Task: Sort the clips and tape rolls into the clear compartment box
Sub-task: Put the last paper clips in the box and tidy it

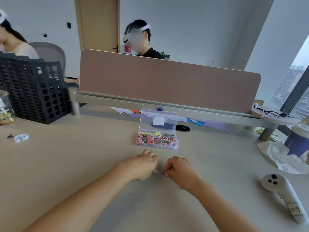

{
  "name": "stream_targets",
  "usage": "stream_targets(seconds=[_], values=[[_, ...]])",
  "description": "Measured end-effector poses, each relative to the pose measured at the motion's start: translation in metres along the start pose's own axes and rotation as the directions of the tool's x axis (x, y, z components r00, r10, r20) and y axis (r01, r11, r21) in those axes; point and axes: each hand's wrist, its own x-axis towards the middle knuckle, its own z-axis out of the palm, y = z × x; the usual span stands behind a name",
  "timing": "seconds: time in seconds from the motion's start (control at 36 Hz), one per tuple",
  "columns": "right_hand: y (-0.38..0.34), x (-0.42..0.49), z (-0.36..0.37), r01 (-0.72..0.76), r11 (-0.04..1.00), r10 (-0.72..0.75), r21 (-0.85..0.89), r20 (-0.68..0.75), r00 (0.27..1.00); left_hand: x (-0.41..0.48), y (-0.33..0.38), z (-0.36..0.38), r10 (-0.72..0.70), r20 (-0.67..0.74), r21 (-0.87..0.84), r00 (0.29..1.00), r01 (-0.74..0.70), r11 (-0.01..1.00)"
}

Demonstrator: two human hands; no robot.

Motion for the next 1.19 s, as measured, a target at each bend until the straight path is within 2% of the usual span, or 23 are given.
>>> stream_targets(seconds=[0.11, 0.25, 0.39, 0.56, 0.72, 0.89, 1.03, 1.19], values=[[-0.002, 0.0, 0.003, 0.061, 0.988, -0.056, -0.143, 0.033, 0.998, 0.0, 0.005, -0.003, -0.023, 0.041, 0.089, 0.999, 0.02, 0.996], [-0.002, 0.004, 0.005, 0.133, 0.925, -0.129, -0.355, 0.034, 0.991, 0.001, 0.003, -0.002, 0.008, -0.072, 0.161, 0.997, 0.004, 0.987], [-0.002, 0.022, -0.003, 0.072, 0.936, -0.071, -0.344, 0.015, 0.997, 0.012, -0.013, -0.003, -0.035, -0.067, 0.023, 0.997, 0.037, 0.999], [-0.002, 0.034, -0.005, 0.064, 0.923, -0.034, -0.379, 0.084, 0.996, 0.02, -0.009, -0.005, -0.137, -0.068, 0.021, 0.988, 0.138, 0.99], [0.0, 0.037, -0.007, 0.092, 0.903, -0.067, -0.42, 0.073, 0.995, 0.021, -0.009, -0.001, -0.122, -0.11, 0.04, 0.986, 0.127, 0.991], [0.008, 0.043, -0.014, 0.109, 0.905, -0.079, -0.412, 0.09, 0.993, 0.024, -0.012, -0.001, -0.117, -0.091, -0.014, 0.989, 0.116, 0.993], [0.008, 0.04, -0.013, 0.126, 0.905, -0.102, -0.405, 0.082, 0.991, 0.024, -0.013, 0.003, -0.1, -0.138, -0.031, 0.985, 0.097, 0.995], [0.015, 0.038, -0.011, 0.118, 0.946, -0.096, -0.302, 0.087, 0.992, 0.024, -0.018, 0.007, -0.058, -0.161, -0.098, 0.985, 0.043, 0.994]])
